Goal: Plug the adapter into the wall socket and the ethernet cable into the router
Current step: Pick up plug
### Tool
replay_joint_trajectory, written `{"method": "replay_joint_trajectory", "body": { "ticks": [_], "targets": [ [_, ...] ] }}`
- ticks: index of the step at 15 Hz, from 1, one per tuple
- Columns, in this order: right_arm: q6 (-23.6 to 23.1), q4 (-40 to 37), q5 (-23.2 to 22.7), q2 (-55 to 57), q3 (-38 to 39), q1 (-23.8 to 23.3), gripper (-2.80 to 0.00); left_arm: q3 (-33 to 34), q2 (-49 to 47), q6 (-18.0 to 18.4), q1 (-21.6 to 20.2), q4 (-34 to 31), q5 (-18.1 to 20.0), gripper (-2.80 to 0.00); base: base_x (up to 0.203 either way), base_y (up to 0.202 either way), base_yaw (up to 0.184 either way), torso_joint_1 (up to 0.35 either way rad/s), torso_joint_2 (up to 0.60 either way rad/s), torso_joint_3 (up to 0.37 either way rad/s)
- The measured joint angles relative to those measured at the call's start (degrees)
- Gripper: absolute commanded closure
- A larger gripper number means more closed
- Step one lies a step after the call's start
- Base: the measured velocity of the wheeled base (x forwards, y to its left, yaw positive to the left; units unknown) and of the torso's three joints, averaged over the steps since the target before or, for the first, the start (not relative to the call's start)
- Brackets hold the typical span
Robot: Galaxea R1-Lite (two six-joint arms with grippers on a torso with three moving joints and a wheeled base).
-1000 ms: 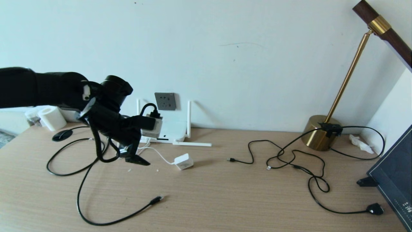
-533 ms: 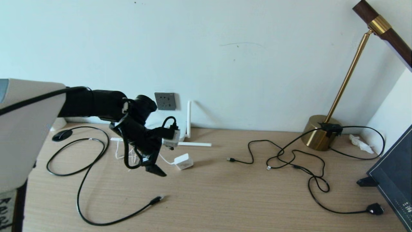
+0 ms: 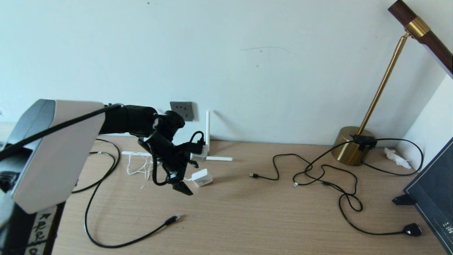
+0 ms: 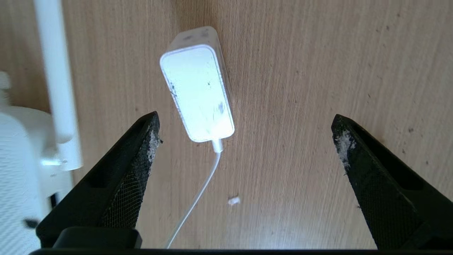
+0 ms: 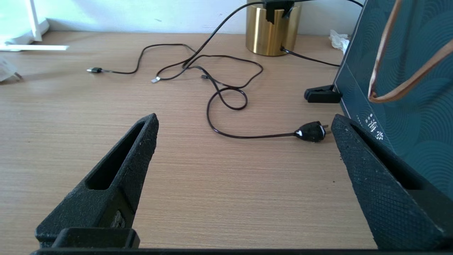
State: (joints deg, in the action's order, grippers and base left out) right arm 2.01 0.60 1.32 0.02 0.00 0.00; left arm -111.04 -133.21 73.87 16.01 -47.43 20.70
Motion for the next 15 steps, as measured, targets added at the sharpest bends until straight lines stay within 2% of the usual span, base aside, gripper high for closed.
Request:
{"method": "replay_joint_trajectory", "body": {
  "ticks": [2,6,9,10,15],
  "targets": [
    [0.0,0.0,0.0,0.0,0.0,0.0,-2.8,-0.2,-1.4,-1.5,0.0,1.2,0.2,-2.8,0.0,0.0,0.0,0.0,0.0,0.0],
    [0.0,0.0,0.0,0.0,0.0,0.0,-2.8,-0.3,-3.6,-7.1,0.7,5.3,2.3,-2.8,0.0,0.0,0.0,0.0,0.0,0.0],
    [0.0,0.0,0.0,0.0,0.0,0.0,-2.8,-0.3,-4.5,-8.0,1.6,6.4,2.4,-2.8,0.0,0.0,0.0,0.0,0.0,0.0],
    [0.0,0.0,0.0,0.0,0.0,0.0,-2.8,-0.3,-4.7,-8.3,1.7,6.4,2.4,0.0,0.0,0.0,0.0,0.0,0.0,0.0],
    [0.0,0.0,0.0,0.0,0.0,0.0,-2.8,-0.4,-4.8,-9.1,2.1,7.2,1.9,0.0,0.0,0.0,0.0,0.0,0.0,0.0]
  ]
}}
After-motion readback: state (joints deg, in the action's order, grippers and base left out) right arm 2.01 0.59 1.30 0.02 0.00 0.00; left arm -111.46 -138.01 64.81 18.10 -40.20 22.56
